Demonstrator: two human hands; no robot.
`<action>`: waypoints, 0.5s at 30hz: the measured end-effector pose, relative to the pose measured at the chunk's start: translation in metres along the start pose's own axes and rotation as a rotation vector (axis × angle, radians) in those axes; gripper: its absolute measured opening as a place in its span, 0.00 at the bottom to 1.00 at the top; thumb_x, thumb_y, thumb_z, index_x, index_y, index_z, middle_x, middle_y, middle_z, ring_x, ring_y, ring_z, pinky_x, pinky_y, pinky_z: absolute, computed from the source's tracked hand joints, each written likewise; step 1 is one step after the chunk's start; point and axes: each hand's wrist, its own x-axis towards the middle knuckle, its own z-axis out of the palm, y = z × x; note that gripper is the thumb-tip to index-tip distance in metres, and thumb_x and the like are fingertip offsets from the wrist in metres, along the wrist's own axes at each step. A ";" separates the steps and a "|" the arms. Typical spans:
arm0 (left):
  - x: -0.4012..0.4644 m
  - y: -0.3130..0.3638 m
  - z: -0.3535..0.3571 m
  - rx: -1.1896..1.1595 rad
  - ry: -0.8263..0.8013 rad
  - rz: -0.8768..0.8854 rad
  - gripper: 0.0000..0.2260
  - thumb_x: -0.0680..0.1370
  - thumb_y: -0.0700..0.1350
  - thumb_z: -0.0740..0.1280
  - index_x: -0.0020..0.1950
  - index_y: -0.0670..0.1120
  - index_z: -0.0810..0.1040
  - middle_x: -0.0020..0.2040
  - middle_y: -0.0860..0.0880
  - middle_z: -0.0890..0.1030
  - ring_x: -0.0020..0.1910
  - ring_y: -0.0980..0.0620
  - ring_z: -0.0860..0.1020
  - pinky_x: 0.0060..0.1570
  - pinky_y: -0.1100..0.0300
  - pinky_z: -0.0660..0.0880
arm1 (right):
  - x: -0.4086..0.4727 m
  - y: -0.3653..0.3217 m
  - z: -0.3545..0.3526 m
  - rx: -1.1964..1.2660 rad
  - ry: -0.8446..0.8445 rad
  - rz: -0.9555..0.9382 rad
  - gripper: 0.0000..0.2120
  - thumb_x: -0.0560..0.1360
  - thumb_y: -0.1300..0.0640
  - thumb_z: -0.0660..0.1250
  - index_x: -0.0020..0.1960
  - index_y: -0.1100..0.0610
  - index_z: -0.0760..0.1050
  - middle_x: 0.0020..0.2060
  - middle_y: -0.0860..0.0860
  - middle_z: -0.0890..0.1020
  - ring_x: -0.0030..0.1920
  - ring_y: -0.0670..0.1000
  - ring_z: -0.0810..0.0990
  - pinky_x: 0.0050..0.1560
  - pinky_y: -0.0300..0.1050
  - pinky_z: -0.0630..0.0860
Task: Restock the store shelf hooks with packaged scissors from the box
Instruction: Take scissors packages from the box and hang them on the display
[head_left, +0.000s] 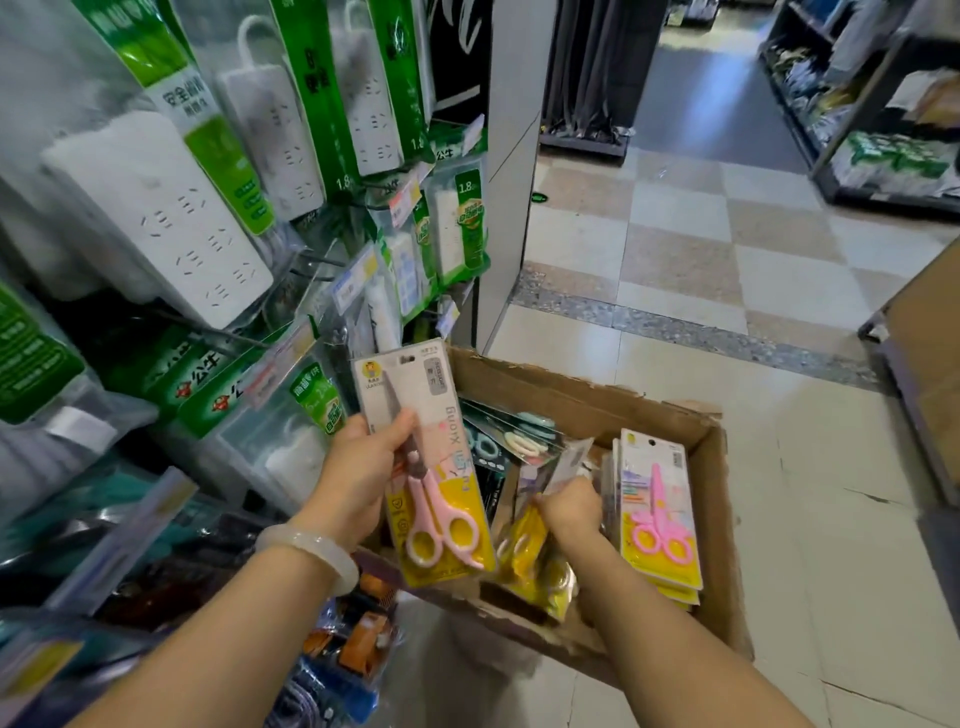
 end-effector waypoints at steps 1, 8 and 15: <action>-0.002 0.000 0.002 -0.013 -0.002 0.005 0.06 0.78 0.40 0.63 0.55 0.42 0.73 0.48 0.44 0.81 0.43 0.48 0.80 0.41 0.55 0.78 | -0.004 0.001 -0.005 -0.009 -0.002 -0.009 0.15 0.74 0.58 0.66 0.58 0.66 0.74 0.56 0.61 0.80 0.57 0.61 0.78 0.54 0.48 0.75; -0.019 0.002 0.020 -0.013 -0.090 0.075 0.06 0.79 0.39 0.62 0.46 0.49 0.75 0.44 0.47 0.81 0.47 0.45 0.81 0.52 0.46 0.77 | -0.033 0.015 -0.050 0.385 0.033 -0.025 0.17 0.79 0.56 0.58 0.63 0.65 0.72 0.58 0.61 0.78 0.58 0.60 0.76 0.54 0.46 0.74; -0.034 0.013 0.013 -0.027 -0.048 0.103 0.05 0.79 0.40 0.63 0.52 0.41 0.76 0.37 0.44 0.78 0.28 0.53 0.76 0.26 0.61 0.74 | -0.071 -0.025 -0.094 0.827 -0.141 -0.306 0.07 0.77 0.61 0.63 0.55 0.57 0.75 0.50 0.59 0.82 0.50 0.60 0.81 0.54 0.58 0.77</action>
